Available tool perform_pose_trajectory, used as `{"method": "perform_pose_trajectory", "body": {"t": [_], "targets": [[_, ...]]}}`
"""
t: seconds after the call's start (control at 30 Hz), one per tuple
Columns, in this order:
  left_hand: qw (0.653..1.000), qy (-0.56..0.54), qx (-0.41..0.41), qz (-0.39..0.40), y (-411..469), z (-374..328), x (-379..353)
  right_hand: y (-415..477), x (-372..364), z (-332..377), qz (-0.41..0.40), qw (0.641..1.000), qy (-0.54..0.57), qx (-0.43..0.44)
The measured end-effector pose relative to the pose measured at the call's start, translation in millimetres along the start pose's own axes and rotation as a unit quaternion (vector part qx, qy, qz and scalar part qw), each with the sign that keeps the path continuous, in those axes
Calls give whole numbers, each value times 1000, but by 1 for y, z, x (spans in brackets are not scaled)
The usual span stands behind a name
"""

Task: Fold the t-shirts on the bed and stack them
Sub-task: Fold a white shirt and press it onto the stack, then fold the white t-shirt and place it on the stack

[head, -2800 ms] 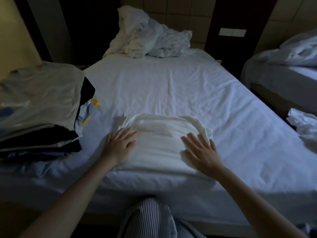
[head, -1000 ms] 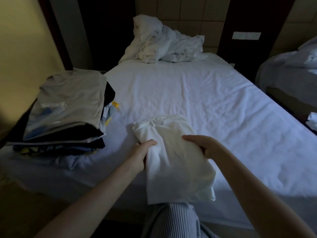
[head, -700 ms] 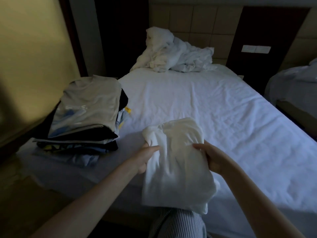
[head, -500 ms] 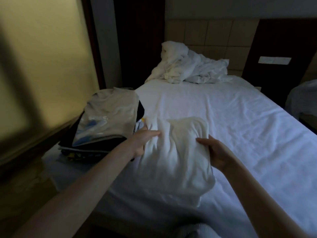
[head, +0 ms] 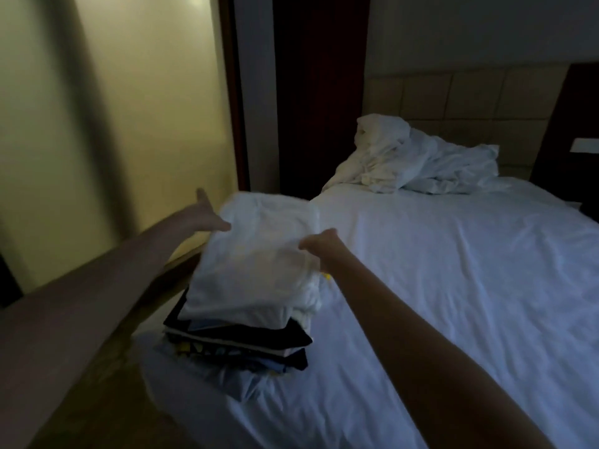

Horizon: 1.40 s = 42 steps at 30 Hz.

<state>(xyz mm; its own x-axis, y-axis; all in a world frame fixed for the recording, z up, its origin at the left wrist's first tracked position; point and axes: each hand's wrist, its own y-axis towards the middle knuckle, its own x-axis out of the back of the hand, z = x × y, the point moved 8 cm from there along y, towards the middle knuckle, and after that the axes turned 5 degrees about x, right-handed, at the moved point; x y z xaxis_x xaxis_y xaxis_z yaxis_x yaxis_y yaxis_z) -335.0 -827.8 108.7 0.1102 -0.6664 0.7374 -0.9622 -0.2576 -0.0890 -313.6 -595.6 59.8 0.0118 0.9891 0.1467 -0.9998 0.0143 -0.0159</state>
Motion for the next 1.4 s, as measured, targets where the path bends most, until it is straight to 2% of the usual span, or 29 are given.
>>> {"method": "perform_pose_trajectory", "body": {"t": [0.03, 0.1, 0.13, 0.2, 0.27, 0.33, 0.47, 0.67, 0.8, 0.9, 0.97, 1.0, 1.07, 1.13, 1.2, 1.3, 1.4], "targets": [[997, 60, -8, -57, 4, 3, -4, 3, 0, 0, -46, 992, -115, 14], [987, 127, -65, -69, 3, 7, -49, 0, -18, 4, -65, 953, -283, 91], [984, 150, -79, -58, 2, 17, -76, -2, -35, -4, -47, 938, -323, 114], [980, 171, -88, -48, 4, 45, -117, -5, -65, -43, 1, 928, -356, 110], [968, 219, -111, -59, 20, 63, -130, -2, -75, -75, 20, 941, -325, 92], [953, 277, -114, -34, 32, 68, -132, 8, -72, -80, 21, 952, -295, 84], [968, 224, -103, -41, 31, 64, -132, 12, -71, -79, 30, 954, -288, 84], [965, 248, -84, -13, 19, 60, -125, 2, -67, -74, 76, 954, -281, 72], [940, 322, -89, -74, 1, 45, -112, -23, -51, -58, 84, 940, -299, 141], [952, 281, -94, -71, -27, 11, -109, -45, -20, -56, 76, 939, -286, 173], [958, 260, -120, -33, -44, -7, -117, -56, 6, -59, 58, 946, -271, 166], [951, 258, -167, -16, -57, -21, -126, -61, 20, -58, 40, 948, -272, 162], [931, 251, -264, 15, -93, -48, -149, -72, 46, -55, -9, 950, -268, 162], [922, 221, -313, 47, -126, -69, -172, -85, 72, -54, -62, 950, -259, 165], [894, 231, -381, 57, -157, -93, -195, -100, 101, -57, -105, 943, -270, 162], [881, 257, -392, 71, -189, -111, -228, -129, 157, -69, -158, 933, -293, 137], [838, 326, -436, 37, -229, -133, -268, -171, 220, -88, -213, 926, -291, 117]]}}
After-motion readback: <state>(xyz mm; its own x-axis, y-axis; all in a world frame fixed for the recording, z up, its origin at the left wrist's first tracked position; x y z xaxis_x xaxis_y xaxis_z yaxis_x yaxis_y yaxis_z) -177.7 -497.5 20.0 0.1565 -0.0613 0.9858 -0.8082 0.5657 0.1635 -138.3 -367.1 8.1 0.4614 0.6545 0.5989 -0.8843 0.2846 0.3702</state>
